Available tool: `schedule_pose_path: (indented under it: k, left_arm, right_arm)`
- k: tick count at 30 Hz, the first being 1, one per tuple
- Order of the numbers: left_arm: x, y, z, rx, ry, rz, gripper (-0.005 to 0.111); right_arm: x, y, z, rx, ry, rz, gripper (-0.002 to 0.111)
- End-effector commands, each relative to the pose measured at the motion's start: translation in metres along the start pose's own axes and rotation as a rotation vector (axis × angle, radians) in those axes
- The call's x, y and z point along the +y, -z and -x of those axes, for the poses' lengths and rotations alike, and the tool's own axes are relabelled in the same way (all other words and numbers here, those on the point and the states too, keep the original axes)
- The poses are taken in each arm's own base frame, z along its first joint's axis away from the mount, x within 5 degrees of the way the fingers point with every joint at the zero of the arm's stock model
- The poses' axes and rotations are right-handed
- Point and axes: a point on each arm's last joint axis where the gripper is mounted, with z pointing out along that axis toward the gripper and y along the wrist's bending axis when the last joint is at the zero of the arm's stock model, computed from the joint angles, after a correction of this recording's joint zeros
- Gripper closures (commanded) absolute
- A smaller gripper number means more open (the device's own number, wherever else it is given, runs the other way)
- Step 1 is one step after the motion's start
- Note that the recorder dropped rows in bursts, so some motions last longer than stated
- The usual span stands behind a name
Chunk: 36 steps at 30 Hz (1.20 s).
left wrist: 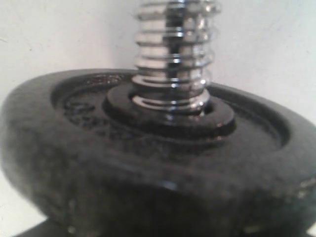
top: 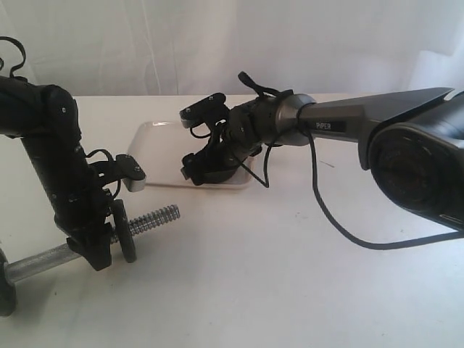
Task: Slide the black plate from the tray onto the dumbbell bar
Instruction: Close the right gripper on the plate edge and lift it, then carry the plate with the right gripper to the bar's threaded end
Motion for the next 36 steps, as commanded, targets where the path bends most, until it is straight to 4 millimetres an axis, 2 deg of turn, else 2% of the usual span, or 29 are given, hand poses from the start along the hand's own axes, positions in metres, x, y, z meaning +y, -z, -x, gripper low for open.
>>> schedule_pose_path:
  k: [1, 6, 18, 23, 29, 36]
  left_arm:
    - [-0.007, 0.012, 0.002, -0.037, 0.014, -0.025, 0.107]
    - [-0.006, 0.012, 0.001, -0.035, 0.013, -0.024, 0.107]
    - [-0.006, 0.012, 0.001, -0.036, 0.011, -0.024, 0.107]
    - [-0.007, 0.012, 0.001, -0.034, 0.011, -0.025, 0.107]
    - [-0.008, 0.012, 0.004, -0.06, 0.027, -0.038, 0.107]
    - [-0.007, 0.012, 0.004, -0.064, 0.028, -0.036, 0.107]
  right_arm:
    - [-0.002, 0.014, -0.006, 0.104, 0.058, -0.005, 0.108]
    - [-0.005, 0.035, 0.006, 0.074, 0.02, 0.082, 0.108]
    - [-0.014, 0.062, 0.014, 0.071, -0.003, 0.153, 0.108]
    - [-0.02, 0.08, 0.02, 0.053, -0.035, 0.236, 0.108]
    - [-0.025, 0.101, 0.011, -0.002, -0.09, 0.321, 0.108]
    - [-0.029, 0.122, -0.016, -0.109, -0.179, 0.45, 0.108]
